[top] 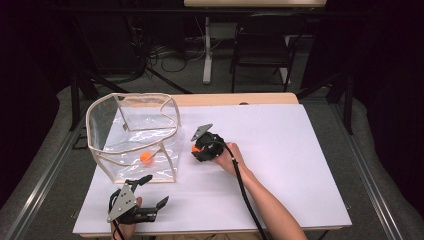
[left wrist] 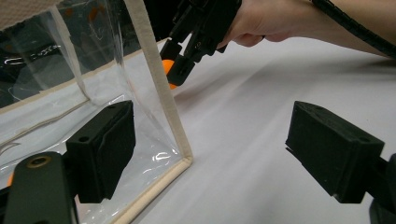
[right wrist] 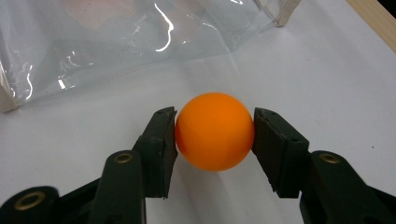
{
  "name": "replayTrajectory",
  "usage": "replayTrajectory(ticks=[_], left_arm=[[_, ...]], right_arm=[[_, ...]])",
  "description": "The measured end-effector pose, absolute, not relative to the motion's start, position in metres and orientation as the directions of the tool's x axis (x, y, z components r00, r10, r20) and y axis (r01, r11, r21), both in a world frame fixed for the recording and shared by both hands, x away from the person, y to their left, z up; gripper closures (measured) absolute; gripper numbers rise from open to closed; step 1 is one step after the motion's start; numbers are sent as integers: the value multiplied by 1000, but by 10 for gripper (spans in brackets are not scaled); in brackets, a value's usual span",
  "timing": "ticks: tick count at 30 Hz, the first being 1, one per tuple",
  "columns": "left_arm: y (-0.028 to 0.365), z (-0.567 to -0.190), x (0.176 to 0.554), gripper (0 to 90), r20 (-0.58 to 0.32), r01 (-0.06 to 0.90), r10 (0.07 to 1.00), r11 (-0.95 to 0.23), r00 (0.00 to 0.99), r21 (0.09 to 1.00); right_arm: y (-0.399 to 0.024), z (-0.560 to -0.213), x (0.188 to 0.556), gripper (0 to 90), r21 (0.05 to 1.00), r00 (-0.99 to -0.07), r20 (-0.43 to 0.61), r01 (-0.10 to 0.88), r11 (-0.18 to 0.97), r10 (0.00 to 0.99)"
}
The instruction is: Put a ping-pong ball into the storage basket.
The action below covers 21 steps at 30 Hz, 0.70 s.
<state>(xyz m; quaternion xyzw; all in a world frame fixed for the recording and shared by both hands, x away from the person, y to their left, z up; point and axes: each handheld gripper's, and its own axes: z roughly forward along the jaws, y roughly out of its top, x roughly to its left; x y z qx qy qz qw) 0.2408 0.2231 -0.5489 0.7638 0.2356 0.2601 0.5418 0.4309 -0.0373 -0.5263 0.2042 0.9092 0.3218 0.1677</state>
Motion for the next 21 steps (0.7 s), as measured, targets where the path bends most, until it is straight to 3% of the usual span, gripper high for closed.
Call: replayTrajectory(ticks=[21], left_arm=[[223,-549,240,157,145,75,645,-300,750,951]], right_arm=[[-43,-503,422,502,652,-854,-192,258,713,485]])
